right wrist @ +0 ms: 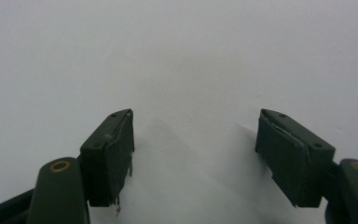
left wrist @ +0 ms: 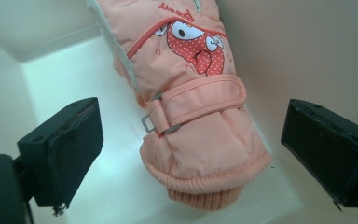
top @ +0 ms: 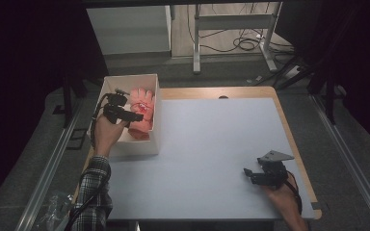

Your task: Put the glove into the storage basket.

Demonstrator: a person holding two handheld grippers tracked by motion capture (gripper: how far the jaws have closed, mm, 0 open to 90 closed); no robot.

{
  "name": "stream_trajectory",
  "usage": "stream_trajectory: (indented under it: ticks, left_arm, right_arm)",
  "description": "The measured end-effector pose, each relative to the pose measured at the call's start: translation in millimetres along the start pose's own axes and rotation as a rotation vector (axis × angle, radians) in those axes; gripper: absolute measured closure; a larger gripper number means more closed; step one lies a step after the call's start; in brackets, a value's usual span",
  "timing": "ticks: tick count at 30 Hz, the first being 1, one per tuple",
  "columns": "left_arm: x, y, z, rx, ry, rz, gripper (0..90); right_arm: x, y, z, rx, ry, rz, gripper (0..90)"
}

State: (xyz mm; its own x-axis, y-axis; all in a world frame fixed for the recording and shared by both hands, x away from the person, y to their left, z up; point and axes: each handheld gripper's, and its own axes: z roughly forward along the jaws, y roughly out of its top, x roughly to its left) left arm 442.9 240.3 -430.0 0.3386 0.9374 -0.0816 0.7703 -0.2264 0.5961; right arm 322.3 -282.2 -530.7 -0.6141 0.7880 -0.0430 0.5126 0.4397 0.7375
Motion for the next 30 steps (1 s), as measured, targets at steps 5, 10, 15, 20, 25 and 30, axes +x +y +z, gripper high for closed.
stream_trajectory:
  ticks: [5, 10, 15, 20, 25, 30]
  left_arm:
    - [0.3, -3.5, -7.2, -0.016, -0.006, 0.005, 5.7]
    - [-0.8, -7.9, -12.7, -0.030, -0.012, 0.010, 5.4]
    - [-1.1, -12.6, -17.7, -0.041, -0.020, 0.018, 5.4]
    - [-1.1, -17.0, -23.3, -0.057, -0.030, 0.023, 5.4]
    - [-2.6, -22.0, -29.3, -0.075, -0.048, 0.028, 5.5]
    - [-6.0, -25.0, -33.4, -0.085, -0.056, 0.039, 5.5]
  right_arm:
    - [0.0, 0.0, 0.0, 0.000, 0.000, 0.000, 28.0]
    - [0.0, 0.0, 0.0, 0.000, 0.000, 0.000, 28.0]
    - [0.0, 0.0, 0.0, 0.000, 0.000, 0.000, 28.0]
    - [0.1, 0.0, 0.0, 0.000, 0.000, -0.001, 28.0]
    - [0.1, 0.0, 0.0, 0.000, -0.001, -0.001, 28.0]
    - [0.1, -0.1, 0.0, 0.000, -0.001, -0.001, 28.0]
